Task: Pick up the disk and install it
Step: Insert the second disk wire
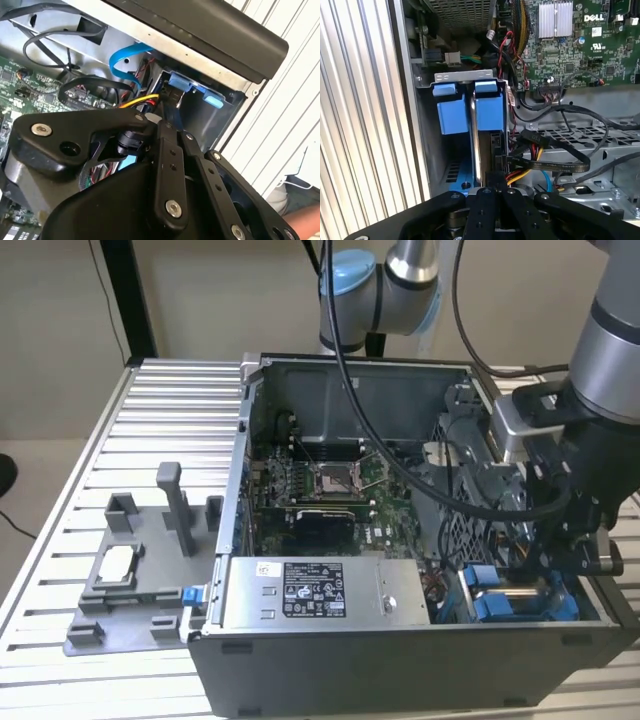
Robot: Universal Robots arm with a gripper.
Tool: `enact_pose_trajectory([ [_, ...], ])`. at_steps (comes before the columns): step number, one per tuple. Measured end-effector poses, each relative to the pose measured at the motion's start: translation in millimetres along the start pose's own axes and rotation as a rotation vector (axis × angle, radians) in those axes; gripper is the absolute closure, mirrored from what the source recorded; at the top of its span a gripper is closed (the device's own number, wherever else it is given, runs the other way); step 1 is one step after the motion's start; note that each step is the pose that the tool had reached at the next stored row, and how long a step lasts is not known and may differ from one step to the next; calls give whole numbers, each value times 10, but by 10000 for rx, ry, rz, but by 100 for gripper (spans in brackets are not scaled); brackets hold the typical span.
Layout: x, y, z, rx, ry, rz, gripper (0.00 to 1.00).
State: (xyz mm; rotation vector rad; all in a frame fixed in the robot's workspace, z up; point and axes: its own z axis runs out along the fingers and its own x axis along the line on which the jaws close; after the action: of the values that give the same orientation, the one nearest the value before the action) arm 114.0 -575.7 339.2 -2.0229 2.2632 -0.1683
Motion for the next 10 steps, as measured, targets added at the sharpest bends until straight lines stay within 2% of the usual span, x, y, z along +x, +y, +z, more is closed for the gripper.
enact_pose_trajectory([
  [1, 0, -5, -15, -35, -13, 6, 100],
  [4, 1, -18, -95, -107, 1, 24, 100],
  [7, 1, -17, -114, -116, -10, 27, 100],
  [10, 5, 16, -131, -118, -22, 43, 100],
])
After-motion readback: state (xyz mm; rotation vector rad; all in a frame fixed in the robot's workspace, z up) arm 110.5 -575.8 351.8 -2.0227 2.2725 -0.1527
